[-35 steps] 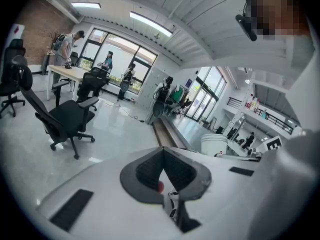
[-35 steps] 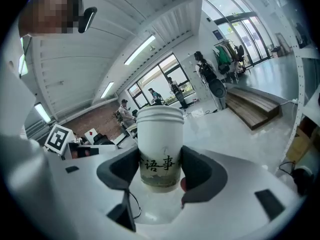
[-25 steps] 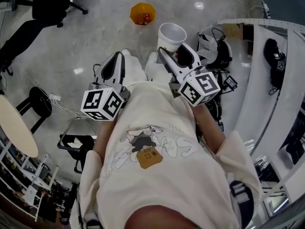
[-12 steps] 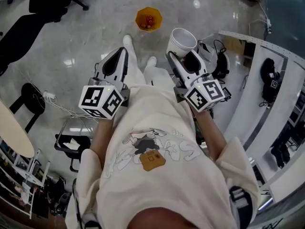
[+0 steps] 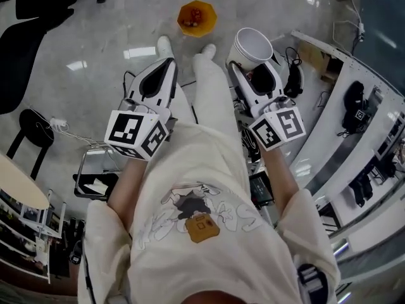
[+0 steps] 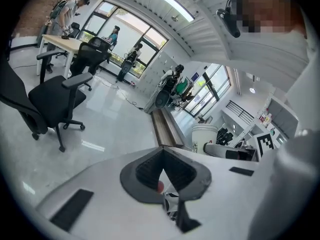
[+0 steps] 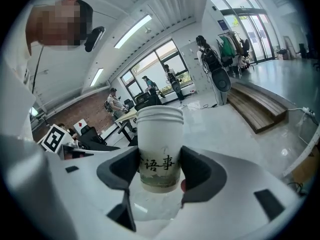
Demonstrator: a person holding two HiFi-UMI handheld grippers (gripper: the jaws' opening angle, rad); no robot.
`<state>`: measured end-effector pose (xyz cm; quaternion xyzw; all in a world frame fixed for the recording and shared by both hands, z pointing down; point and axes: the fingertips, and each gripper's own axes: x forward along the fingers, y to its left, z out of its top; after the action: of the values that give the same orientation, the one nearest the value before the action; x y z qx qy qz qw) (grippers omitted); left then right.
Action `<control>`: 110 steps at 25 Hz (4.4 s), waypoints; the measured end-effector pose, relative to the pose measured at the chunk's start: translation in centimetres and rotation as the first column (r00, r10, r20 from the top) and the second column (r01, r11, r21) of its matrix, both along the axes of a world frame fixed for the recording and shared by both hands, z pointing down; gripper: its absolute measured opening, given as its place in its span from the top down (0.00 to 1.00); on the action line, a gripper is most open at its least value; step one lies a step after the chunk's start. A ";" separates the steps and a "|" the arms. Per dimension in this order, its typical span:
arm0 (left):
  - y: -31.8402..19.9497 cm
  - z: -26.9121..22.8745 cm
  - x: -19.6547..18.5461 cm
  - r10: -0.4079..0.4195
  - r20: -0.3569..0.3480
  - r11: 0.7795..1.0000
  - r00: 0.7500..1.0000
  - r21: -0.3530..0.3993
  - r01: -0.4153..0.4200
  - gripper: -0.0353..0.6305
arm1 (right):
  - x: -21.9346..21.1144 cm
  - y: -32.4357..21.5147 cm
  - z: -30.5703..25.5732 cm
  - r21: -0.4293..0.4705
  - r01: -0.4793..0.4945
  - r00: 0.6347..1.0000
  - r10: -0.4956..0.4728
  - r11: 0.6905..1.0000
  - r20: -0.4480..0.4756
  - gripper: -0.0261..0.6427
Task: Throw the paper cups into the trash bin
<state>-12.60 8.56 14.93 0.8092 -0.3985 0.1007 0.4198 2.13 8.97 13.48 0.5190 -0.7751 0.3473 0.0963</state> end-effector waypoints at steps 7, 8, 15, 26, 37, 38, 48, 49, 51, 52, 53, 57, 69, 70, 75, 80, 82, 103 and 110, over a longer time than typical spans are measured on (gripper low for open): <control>-2.9 8.1 2.6 -0.037 0.029 0.998 0.999 -0.043 0.038 0.94 | 1.5 -4.4 9.3 -0.048 0.111 0.993 -0.112 0.993 -0.036 0.56; -3.5 9.4 3.2 -0.040 0.035 0.998 0.999 -0.042 0.042 0.94 | 1.9 -5.0 11.1 -0.061 0.121 0.992 -0.123 0.991 -0.027 0.56; -5.4 19.8 5.3 -0.091 0.111 0.991 0.990 -0.085 0.100 0.94 | 3.7 -6.2 23.9 -0.114 0.262 0.964 -0.266 0.958 -0.018 0.56; -5.8 37.0 10.4 -0.094 0.194 0.984 0.977 -0.129 0.120 0.94 | 5.9 -6.1 41.0 -0.198 0.345 0.933 -0.358 0.918 -0.033 0.56; -4.0 51.7 12.4 -0.176 0.310 0.923 0.934 -0.278 0.267 0.94 | 6.8 -6.2 51.9 -0.312 0.311 0.944 -0.330 0.898 -0.009 0.56; -4.2 52.6 12.3 -0.175 0.314 0.923 0.933 -0.278 0.267 0.94 | 6.5 -6.2 52.7 -0.313 0.316 0.942 -0.337 0.896 -0.013 0.56; -5.3 60.7 10.6 -0.171 0.345 0.918 0.923 -0.286 0.277 0.94 | 5.1 -4.7 59.8 -0.386 0.307 0.939 -0.342 0.870 -0.024 0.56; -5.5 61.2 10.6 -0.166 0.342 0.919 0.925 -0.287 0.271 0.94 | 5.2 -4.8 60.5 -0.393 0.297 0.942 -0.334 0.870 -0.029 0.56; -5.8 62.3 10.7 -0.159 0.335 0.920 0.929 -0.291 0.262 0.94 | 5.3 -4.9 61.8 -0.404 0.281 0.946 -0.322 0.870 -0.035 0.56; -5.9 62.8 10.7 -0.159 0.331 0.919 0.930 -0.294 0.262 0.94 | 5.3 -4.9 62.4 -0.411 0.276 0.947 -0.318 0.869 -0.036 0.56; -5.9 63.2 10.7 -0.162 0.328 0.918 0.931 -0.296 0.264 0.94 | 5.2 -4.8 63.1 -0.419 0.271 0.949 -0.313 0.867 -0.034 0.56; -6.4 65.2 11.0 -0.164 0.325 0.918 0.931 -0.295 0.265 0.94 | 4.7 -4.4 65.6 -0.442 0.255 0.954 -0.297 0.860 -0.028 0.56; -6.1 69.5 10.7 -0.177 0.338 0.889 0.924 -0.349 0.298 0.94 | 4.0 -4.2 70.1 -0.523 0.155 0.967 -0.236 0.838 -0.091 0.51; -6.1 69.5 10.8 -0.173 0.342 0.890 0.924 -0.348 0.296 0.94 | 4.0 -4.5 69.9 -0.517 0.150 0.969 -0.229 0.843 -0.092 0.51; -6.2 67.7 11.5 -0.162 0.336 0.898 0.928 -0.339 0.280 0.94 | 4.7 -4.8 67.9 -0.499 0.138 0.970 -0.218 0.856 -0.106 0.53; -6.3 64.0 11.1 -0.166 0.307 0.906 0.937 -0.328 0.268 0.94 | 4.6 -4.7 64.6 -0.471 0.169 0.957 -0.259 0.866 -0.132 0.66; -6.8 62.1 10.0 -0.171 0.298 0.910 0.939 -0.317 0.266 0.94 | 3.9 -5.0 62.8 -0.455 0.171 0.954 -0.263 0.874 -0.145 0.75; -11.9 30.6 7.8 -0.250 0.166 0.961 0.954 -0.074 0.265 0.94 | 0.1 -11.2 32.5 -0.177 0.284 0.951 -0.301 0.942 -0.073 0.94; -11.5 18.8 5.7 -0.292 0.144 0.956 0.945 0.007 0.294 0.94 | -0.5 -10.4 21.5 -0.126 0.337 0.932 -0.349 0.933 -0.092 0.94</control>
<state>-6.91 -2.92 33.68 0.7286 -0.5428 0.0978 0.4061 1.60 -1.38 34.95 0.3884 -0.8272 0.3366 0.2272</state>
